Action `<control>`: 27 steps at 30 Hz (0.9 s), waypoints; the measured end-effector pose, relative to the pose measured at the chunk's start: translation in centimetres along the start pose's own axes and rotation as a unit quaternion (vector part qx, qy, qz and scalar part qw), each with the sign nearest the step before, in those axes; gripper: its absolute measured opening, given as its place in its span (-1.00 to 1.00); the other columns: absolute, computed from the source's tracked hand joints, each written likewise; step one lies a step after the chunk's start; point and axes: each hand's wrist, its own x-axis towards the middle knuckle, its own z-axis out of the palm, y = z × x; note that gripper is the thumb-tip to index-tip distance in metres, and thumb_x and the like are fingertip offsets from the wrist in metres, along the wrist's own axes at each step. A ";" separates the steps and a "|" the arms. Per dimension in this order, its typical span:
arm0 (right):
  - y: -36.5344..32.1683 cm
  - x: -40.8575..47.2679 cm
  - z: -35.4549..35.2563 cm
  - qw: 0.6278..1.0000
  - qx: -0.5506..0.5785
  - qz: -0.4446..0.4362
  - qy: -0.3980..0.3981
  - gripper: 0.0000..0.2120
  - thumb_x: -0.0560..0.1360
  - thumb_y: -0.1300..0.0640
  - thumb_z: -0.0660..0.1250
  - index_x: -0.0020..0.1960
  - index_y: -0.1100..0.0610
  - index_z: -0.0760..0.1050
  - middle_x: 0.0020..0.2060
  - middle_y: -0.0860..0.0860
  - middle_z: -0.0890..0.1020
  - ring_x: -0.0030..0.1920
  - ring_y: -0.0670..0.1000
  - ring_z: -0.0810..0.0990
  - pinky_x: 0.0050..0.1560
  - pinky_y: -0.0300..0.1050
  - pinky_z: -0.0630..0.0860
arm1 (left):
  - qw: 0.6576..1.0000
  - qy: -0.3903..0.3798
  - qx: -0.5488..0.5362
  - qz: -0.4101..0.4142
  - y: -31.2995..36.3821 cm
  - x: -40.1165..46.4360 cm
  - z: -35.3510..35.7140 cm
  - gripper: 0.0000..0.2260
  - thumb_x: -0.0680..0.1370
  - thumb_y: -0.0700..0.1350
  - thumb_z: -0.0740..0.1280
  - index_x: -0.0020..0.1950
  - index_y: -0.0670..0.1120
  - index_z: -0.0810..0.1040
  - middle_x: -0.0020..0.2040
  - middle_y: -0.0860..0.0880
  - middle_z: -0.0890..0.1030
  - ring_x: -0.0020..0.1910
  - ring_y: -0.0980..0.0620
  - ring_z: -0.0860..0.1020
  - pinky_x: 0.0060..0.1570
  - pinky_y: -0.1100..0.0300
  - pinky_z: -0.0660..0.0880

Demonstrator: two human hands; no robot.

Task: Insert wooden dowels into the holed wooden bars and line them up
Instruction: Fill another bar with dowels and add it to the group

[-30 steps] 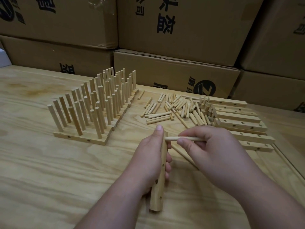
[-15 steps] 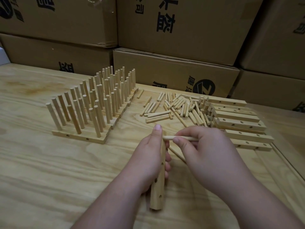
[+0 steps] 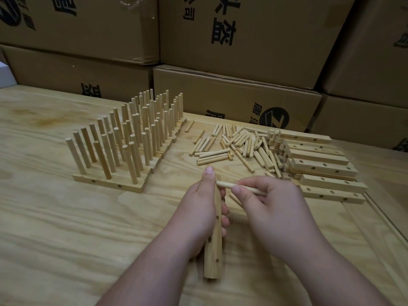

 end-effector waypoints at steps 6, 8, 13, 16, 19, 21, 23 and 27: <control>-0.6 -0.3 0.0 0.995 -0.086 -0.034 0.029 -0.90 0.51 -0.07 0.41 -0.04 -0.11 0.68 -0.33 -0.28 0.65 -0.22 -0.27 0.62 -0.19 -0.26 0.56 | 1.000 -0.001 0.002 0.005 0.0 0.1 0.1 -0.40 0.62 0.34 0.03 -0.10 -0.12 0.59 -0.48 0.01 0.54 -0.56 0.06 0.51 -0.54 0.22 0.45; -1.2 -0.5 -0.2 0.987 -0.144 -0.062 0.037 -0.87 0.51 -0.09 0.38 -0.03 -0.11 0.67 -0.36 -0.24 0.64 -0.24 -0.21 0.61 -0.22 -0.19 0.57 | 1.000 -0.005 0.007 0.005 -0.1 0.1 0.2 -0.41 0.63 0.34 0.04 -0.12 -0.10 0.60 -0.46 0.00 0.55 -0.55 0.05 0.51 -0.54 0.21 0.45; -2.0 -0.7 -0.3 0.968 -0.217 -0.111 0.058 -0.86 0.49 -0.07 0.37 -0.18 -0.07 0.63 -0.50 -0.21 0.53 -0.39 -0.17 0.56 -0.35 -0.09 0.57 | 0.999 -0.015 0.033 0.015 -0.3 0.2 0.3 -0.40 0.64 0.33 0.03 -0.13 -0.11 0.61 -0.42 -0.03 0.57 -0.51 0.03 0.54 -0.52 0.20 0.46; -1.3 -0.2 -0.5 0.985 -0.156 -0.069 0.027 -0.90 0.51 -0.09 0.38 -0.14 -0.12 0.64 -0.42 -0.24 0.61 -0.28 -0.20 0.61 -0.28 -0.15 0.58 | 1.000 -0.006 0.016 0.002 -0.1 0.1 0.2 -0.42 0.63 0.33 0.04 -0.12 -0.11 0.60 -0.46 0.00 0.55 -0.55 0.04 0.52 -0.54 0.22 0.45; -0.7 0.1 -0.5 0.998 -0.054 -0.016 -0.010 -0.89 0.51 -0.08 0.41 -0.19 -0.21 0.58 -0.26 -0.39 0.63 -0.16 -0.38 0.59 -0.28 -0.38 0.46 | 1.000 0.002 -0.004 -0.012 0.0 0.0 0.1 -0.41 0.62 0.35 0.05 -0.08 -0.11 0.61 -0.47 0.00 0.54 -0.56 0.06 0.50 -0.54 0.22 0.45; -0.6 0.1 -0.5 0.999 -0.028 -0.010 -0.015 -0.88 0.52 -0.07 0.41 -0.20 -0.23 0.57 -0.23 -0.46 0.60 -0.16 -0.40 0.58 -0.27 -0.40 0.45 | 1.000 0.002 -0.006 -0.013 0.0 0.1 0.1 -0.40 0.62 0.36 0.05 -0.07 -0.11 0.61 -0.47 0.00 0.54 -0.56 0.06 0.50 -0.54 0.21 0.45; -0.8 0.0 -0.4 0.997 -0.067 -0.028 -0.002 -0.92 0.52 -0.08 0.40 -0.16 -0.21 0.61 -0.30 -0.35 0.63 -0.20 -0.34 0.61 -0.26 -0.32 0.52 | 1.000 0.000 -0.002 -0.009 -0.1 0.1 0.1 -0.40 0.62 0.35 0.04 -0.08 -0.11 0.61 -0.47 0.00 0.55 -0.56 0.06 0.50 -0.54 0.21 0.45; -1.8 -0.5 -0.3 0.972 -0.204 -0.108 0.054 -0.87 0.50 -0.08 0.37 -0.19 -0.11 0.63 -0.48 -0.23 0.55 -0.37 -0.19 0.56 -0.38 -0.14 0.54 | 1.000 -0.012 0.021 0.008 -0.4 0.3 0.1 -0.39 0.63 0.34 0.03 -0.10 -0.12 0.63 -0.43 -0.03 0.58 -0.53 0.04 0.55 -0.54 0.21 0.46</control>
